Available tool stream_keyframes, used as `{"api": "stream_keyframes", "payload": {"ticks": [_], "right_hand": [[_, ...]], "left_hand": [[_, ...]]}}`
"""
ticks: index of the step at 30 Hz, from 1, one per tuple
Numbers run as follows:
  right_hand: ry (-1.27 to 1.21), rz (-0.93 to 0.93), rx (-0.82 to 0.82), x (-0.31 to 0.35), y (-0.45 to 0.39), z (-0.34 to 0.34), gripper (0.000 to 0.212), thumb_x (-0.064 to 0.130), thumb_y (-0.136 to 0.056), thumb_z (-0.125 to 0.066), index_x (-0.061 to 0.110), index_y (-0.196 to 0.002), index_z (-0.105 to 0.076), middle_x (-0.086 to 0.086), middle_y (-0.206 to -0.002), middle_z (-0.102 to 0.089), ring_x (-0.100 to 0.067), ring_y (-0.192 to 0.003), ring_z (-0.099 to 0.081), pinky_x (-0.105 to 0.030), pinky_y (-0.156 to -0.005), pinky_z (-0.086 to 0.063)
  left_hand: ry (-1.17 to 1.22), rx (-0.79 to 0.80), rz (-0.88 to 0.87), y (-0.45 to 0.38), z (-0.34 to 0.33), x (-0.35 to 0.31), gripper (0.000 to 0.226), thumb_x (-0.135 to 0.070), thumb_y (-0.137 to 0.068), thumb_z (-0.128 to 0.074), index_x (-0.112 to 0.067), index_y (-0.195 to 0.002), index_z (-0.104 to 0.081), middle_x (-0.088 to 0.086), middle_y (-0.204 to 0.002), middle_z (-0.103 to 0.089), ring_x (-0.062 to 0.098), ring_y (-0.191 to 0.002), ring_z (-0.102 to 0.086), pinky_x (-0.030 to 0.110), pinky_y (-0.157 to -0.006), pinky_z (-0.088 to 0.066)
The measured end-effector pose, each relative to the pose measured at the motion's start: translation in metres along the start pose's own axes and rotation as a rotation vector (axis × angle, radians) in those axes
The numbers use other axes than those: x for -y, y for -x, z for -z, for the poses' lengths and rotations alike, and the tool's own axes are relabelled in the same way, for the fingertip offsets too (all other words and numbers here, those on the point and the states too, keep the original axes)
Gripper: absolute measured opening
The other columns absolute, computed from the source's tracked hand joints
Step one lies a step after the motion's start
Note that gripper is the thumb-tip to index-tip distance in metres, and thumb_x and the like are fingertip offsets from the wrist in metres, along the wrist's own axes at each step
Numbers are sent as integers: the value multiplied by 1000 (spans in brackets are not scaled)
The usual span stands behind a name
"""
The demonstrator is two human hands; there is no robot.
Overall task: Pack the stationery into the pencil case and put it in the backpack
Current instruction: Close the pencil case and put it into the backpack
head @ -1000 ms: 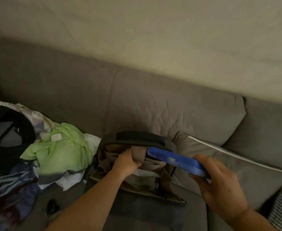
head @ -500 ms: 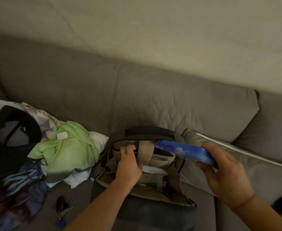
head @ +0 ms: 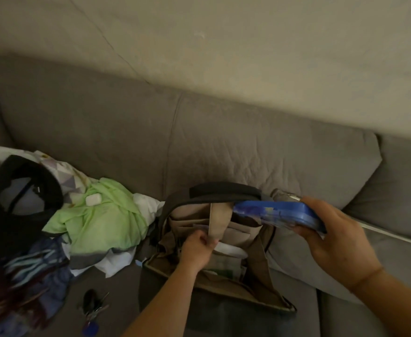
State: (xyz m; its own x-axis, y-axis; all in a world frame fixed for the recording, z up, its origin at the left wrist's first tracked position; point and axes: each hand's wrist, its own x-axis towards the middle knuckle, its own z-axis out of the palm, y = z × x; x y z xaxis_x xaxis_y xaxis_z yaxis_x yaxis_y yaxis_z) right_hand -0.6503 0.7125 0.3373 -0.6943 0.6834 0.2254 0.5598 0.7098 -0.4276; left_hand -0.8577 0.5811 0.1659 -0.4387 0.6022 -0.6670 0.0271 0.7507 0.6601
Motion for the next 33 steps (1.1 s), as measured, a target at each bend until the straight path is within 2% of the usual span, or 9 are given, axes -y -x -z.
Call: {"api": "stream_keyframes", "payload": {"ticks": [5,11,15,18,20,23,26,29,33], "right_hand": [[12,29,-1,-6,-7,0,46,24,-73,-69,12,-116,-55,-11,-93,-68,-29,-72,-65,-31,-68,-49],[87,15,-30,-16,-22,-10,52,7,-68,-80,9,-114,-55,-16,-91,-67,-38,-70,-65,-39,-62,-52],[55,5,-10,-18,-16,-16,51,12,-71,-77,18,-115,-51,-11,-91,-67,-31,-70,-63,-39,-62,-53],[47,-24,-10,-16,-2,-21,54,11,-68,-80,13,-116,-56,-14,-98,-68,-34,-78,-66,-40,-68,-53],[60,-44,-26,-14,4,-25,54,10,-65,-82,10,-114,-59,-15,-99,-69,-35,-80,-67,-39,-69,-53],[58,-56,-49,-11,4,-29,54,9,-63,-84,7,-112,-62,-16,-96,-69,-36,-79,-68,-39,-67,-53],[70,-71,-31,-8,2,-29,57,8,-60,-86,7,-112,-63,-15,-96,-69,-36,-77,-68,-40,-64,-54],[80,-55,16,-6,3,-27,59,6,-59,-86,8,-113,-63,-13,-98,-69,-34,-78,-67,-41,-64,-55],[82,31,23,-6,6,-25,59,4,-57,-81,10,-112,-61,-9,-94,-69,-31,-76,-67,-34,-64,-55]], "left_hand": [[-135,-116,-117,11,-1,5,10,-28,-90,-59,-29,-81,-56,-7,-84,-62,2,-79,-57,26,-77,-48],[-209,-4,-340,45,4,-6,13,-30,-94,-51,-38,-83,-53,-10,-86,-62,0,-81,-59,23,-74,-51],[269,258,-461,65,31,-45,12,-33,-92,-54,-28,-96,-65,-2,-91,-70,11,-87,-67,27,-77,-53],[620,215,-405,46,58,-91,19,-31,-91,-55,-18,-93,-68,5,-94,-73,23,-91,-69,30,-78,-54],[665,181,-402,25,69,-122,23,-28,-95,-50,-15,-95,-68,8,-99,-73,26,-99,-68,34,-85,-54],[393,93,-531,1,73,-140,29,-35,-96,-47,-15,-108,-64,5,-113,-67,23,-110,-62,37,-90,-53],[-488,-19,-907,-17,76,-123,48,-47,-87,-56,-27,-129,-49,-4,-135,-51,14,-126,-47,37,-106,-41],[-1281,-179,-1198,-25,77,-100,77,-48,-80,-59,-28,-146,-25,4,-153,-29,27,-141,-26,57,-112,-18],[-1411,-195,-1066,-22,77,-83,106,-51,-74,-69,-29,-152,1,9,-161,-2,40,-144,-9,67,-109,5]]}}
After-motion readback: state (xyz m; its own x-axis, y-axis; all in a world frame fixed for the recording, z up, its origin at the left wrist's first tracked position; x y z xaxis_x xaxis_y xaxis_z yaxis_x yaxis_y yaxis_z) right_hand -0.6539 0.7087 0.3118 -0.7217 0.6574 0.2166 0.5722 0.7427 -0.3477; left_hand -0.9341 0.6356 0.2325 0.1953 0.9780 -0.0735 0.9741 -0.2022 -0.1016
